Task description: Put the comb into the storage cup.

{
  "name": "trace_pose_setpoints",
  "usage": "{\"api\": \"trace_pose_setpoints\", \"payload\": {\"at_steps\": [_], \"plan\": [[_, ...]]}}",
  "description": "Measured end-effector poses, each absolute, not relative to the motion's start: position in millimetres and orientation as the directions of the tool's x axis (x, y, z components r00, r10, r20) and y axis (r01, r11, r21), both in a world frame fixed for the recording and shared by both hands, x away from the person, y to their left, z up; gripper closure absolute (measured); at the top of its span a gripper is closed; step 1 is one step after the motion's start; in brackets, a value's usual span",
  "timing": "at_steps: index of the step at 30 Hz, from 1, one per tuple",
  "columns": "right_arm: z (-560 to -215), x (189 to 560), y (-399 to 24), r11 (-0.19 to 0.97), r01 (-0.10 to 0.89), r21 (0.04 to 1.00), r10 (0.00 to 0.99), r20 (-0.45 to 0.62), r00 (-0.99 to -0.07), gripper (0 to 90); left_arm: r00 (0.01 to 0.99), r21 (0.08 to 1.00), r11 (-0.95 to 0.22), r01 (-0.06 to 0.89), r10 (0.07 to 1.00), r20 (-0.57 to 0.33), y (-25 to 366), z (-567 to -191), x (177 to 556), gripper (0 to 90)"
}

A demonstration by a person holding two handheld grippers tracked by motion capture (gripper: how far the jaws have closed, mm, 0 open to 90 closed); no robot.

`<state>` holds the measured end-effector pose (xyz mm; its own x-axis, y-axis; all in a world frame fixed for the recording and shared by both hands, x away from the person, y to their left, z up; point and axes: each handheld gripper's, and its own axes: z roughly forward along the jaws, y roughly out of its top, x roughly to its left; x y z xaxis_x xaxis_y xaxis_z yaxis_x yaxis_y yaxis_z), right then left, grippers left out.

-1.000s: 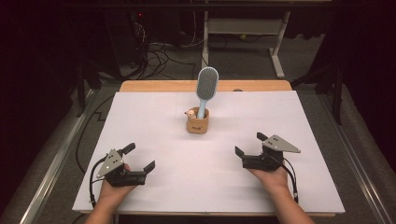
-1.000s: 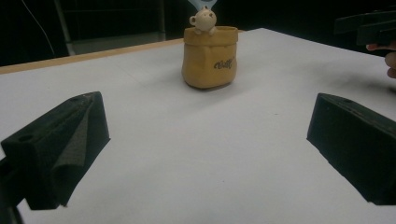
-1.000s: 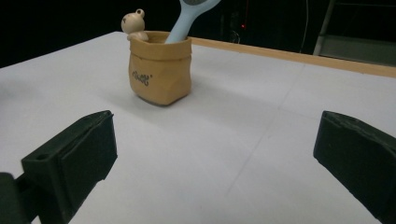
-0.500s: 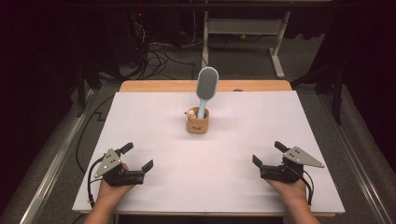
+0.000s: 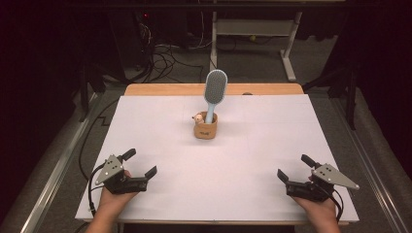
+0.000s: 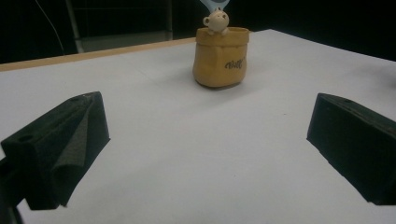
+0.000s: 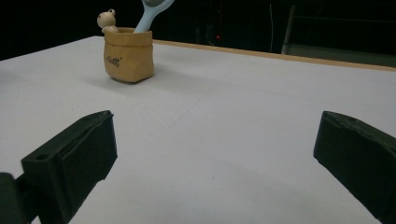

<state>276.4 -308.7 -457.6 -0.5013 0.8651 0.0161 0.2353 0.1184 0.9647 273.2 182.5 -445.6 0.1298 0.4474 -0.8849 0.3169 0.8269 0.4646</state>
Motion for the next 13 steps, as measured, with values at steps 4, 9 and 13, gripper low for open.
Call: {"api": "trace_pose_setpoints", "payload": {"at_steps": [4, 9, 13], "plan": [[-455.4, 273.6, -311.7, 0.103, 0.221, 0.97, 0.867, 0.021, -0.497, 0.5, 0.137, 0.472, 0.822, 0.318, 0.452, -0.881, 180.7, -444.9, 272.3, 0.1], [-453.4, 274.2, -311.3, 0.088, 0.205, 0.975, 0.87, 0.025, -0.492, 0.5, 0.137, 0.474, 0.819, 0.324, 0.455, -0.88, 178.5, -445.6, 271.8, 0.1], [-454.0, 275.2, -311.5, 0.09, 0.209, 0.974, 0.871, 0.025, -0.49, 0.5, 0.141, 0.47, 0.823, 0.319, 0.449, -0.882, 180.1, -444.6, 272.0, 0.1]]}}
